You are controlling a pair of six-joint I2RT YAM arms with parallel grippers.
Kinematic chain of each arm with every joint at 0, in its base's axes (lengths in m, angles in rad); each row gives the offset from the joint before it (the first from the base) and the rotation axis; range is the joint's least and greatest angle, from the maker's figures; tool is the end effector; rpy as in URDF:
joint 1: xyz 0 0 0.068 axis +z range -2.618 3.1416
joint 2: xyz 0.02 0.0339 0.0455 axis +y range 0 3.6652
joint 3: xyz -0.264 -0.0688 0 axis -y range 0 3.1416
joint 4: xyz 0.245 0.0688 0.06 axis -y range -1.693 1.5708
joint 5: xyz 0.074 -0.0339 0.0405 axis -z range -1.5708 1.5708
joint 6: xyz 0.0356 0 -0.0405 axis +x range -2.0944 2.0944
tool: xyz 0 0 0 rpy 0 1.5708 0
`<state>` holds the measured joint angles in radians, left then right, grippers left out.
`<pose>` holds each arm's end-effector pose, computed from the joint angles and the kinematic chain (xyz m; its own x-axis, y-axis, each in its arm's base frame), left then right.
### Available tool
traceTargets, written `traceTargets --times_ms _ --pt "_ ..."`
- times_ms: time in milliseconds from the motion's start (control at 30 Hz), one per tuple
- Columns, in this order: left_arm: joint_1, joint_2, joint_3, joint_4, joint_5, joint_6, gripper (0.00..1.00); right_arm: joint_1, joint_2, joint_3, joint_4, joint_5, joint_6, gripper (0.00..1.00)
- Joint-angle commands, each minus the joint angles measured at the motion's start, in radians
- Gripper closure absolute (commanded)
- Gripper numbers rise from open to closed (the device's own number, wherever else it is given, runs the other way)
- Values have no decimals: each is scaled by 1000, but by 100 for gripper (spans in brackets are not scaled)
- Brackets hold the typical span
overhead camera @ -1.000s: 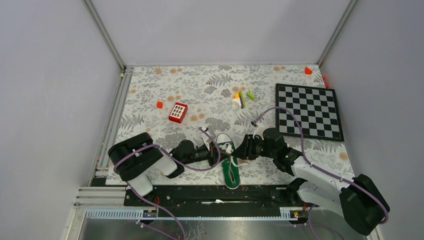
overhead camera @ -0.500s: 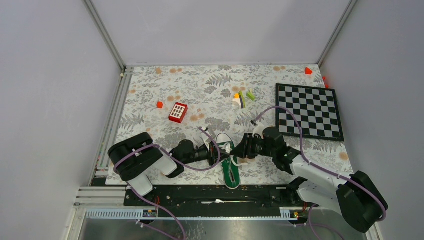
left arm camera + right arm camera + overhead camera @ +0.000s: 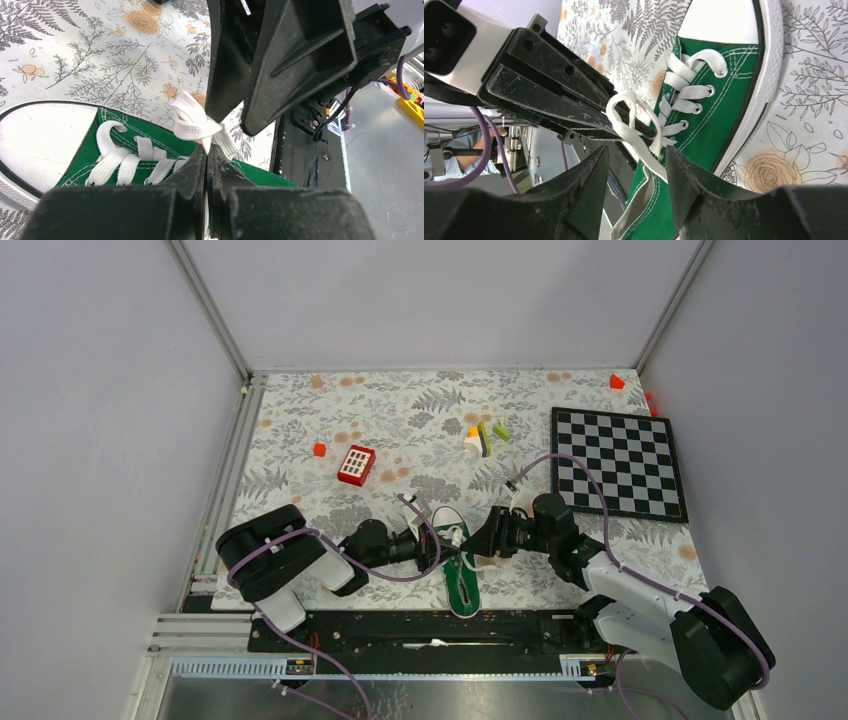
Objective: Tie the shoes
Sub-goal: Cross the shoelace with the shoelace.
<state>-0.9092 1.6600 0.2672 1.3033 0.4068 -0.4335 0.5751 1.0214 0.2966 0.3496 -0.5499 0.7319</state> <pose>0.1438 -0.2077 0.1364 -0.4559 -0.0424 -0.8890 0.8543 0.2595 -0.4505 0.1597 0.1257 0.1829 -0.8113 0.1531 -0.5642 -0.4430 0.4687 0.7643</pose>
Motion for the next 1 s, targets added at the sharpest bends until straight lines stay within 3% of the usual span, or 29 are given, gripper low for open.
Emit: traceTargets --times_ms 0,400,633,967 --pt "6 -7 -5 61 6 18 100 -8 -21 -6 32 -52 4 47" --pt "16 -41 11 8 -3 36 100 -30 -105 -11 -50 26 -33 48" --pt "16 -29 6 48 2 30 100 -38 -94 -12 -45 60 -16 60" --pt "16 -47 3 68 23 46 100 -38 49 34 51 -16 -15 55"
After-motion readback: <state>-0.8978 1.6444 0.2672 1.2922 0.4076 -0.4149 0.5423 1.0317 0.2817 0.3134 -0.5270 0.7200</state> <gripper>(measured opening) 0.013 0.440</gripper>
